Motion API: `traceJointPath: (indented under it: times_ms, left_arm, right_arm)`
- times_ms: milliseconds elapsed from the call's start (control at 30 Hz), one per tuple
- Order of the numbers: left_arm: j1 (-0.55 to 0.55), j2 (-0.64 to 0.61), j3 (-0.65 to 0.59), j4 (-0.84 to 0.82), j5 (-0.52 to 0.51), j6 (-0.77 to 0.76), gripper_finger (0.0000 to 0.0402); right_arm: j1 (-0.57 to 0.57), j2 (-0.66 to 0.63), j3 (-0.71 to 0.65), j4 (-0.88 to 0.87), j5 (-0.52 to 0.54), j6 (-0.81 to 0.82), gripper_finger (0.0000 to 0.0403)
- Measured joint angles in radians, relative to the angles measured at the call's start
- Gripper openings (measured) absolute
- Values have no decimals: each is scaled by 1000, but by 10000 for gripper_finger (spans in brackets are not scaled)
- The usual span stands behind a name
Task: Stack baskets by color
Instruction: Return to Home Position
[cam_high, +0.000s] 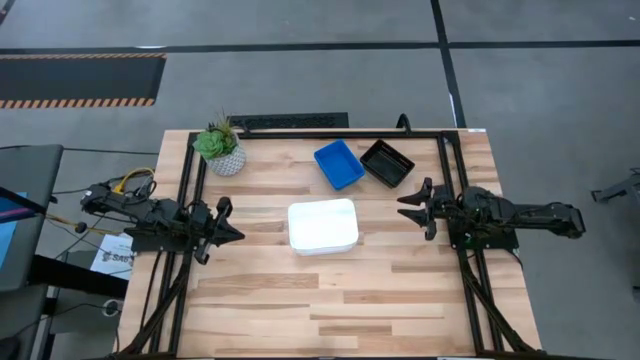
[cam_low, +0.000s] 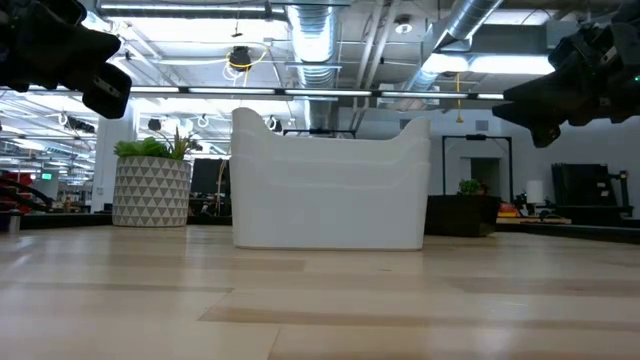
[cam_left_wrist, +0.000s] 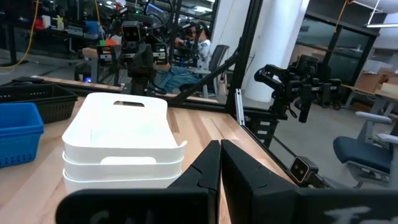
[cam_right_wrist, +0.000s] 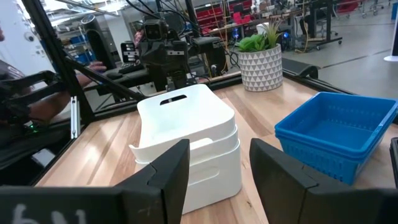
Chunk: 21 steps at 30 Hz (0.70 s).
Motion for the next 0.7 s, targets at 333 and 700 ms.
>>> traceJointPath:
  times_ms: [333, 700]
  left_arm:
    - [-1, 7, 0, -1, 0, 0, 0]
    - [-1, 7, 0, 0, 0, 0, 0]
  right_arm:
    - [0, 0, 0, 0, 0, 0, 193]
    - [0, 0, 0, 0, 0, 0, 191]
